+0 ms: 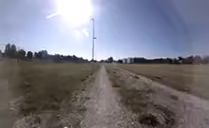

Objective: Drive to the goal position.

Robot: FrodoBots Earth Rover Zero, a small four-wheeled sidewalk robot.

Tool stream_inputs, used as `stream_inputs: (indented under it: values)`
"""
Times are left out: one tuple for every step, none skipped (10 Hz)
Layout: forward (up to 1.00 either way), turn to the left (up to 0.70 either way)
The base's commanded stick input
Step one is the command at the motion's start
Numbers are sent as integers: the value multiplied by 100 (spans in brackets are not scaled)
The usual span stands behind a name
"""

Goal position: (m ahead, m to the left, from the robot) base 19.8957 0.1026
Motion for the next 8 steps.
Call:
stream_inputs:
  values:
    - [50, 0]
    - [50, 0]
    - [50, 0]
    - [50, 0]
    - [50, 0]
    - [50, 0]
    - [50, 0]
    - [50, 0]
